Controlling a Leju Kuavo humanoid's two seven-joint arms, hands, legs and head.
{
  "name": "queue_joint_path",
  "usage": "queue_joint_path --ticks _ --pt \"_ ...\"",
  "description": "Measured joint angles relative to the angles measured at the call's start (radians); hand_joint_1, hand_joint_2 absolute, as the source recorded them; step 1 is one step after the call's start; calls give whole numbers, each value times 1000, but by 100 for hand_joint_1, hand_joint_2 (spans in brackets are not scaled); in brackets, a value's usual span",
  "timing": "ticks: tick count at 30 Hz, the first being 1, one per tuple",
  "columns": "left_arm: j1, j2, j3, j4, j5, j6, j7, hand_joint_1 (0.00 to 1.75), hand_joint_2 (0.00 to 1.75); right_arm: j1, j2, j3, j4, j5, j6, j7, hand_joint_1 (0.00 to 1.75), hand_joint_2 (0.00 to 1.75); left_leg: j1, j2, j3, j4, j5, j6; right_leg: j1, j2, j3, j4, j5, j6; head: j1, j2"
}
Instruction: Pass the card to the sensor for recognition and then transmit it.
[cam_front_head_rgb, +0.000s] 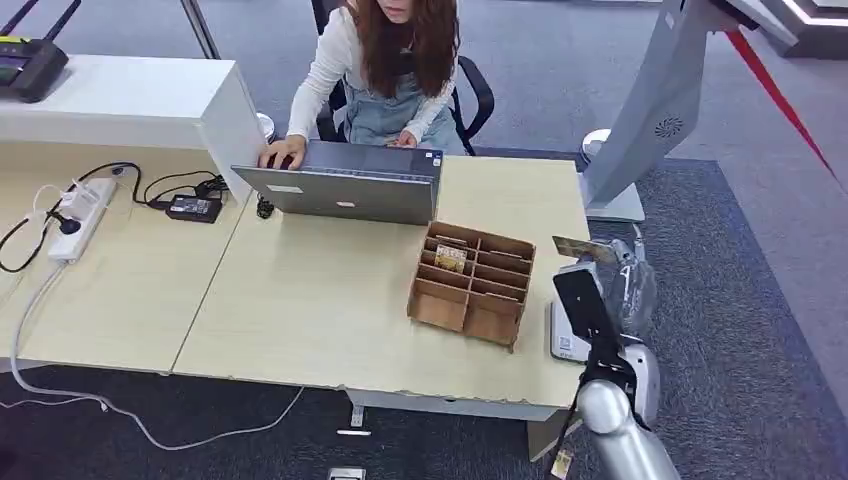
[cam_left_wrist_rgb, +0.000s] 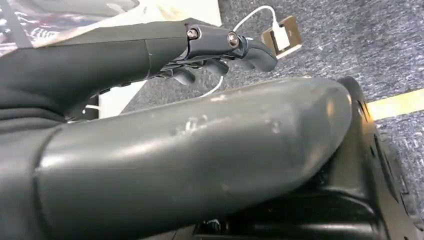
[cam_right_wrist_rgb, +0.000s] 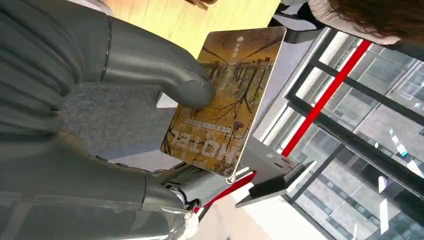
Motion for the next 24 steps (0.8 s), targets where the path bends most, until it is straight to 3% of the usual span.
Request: queue_joint_path --ticks 11,17,24 --pt "2 0 10 0 -2 0 12 0 0 0 14 21 12 53 -5 34 175 175 0 0 0 0 0 0 0 0 0 0 0 0 0 0" --pt "2 0 11 0 -6 2 15 0 0 -10 15 46 39 156 -5 95 175 175 0 0 0 0 0 0 0 0 0 0 0 0 0 0" --pt "2 0 13 0 -6 2 25 0 0 -29 21 54 88 182 -5 130 175 175 0 0 0 0 0 0 0 0 0 0 0 0 0 0"
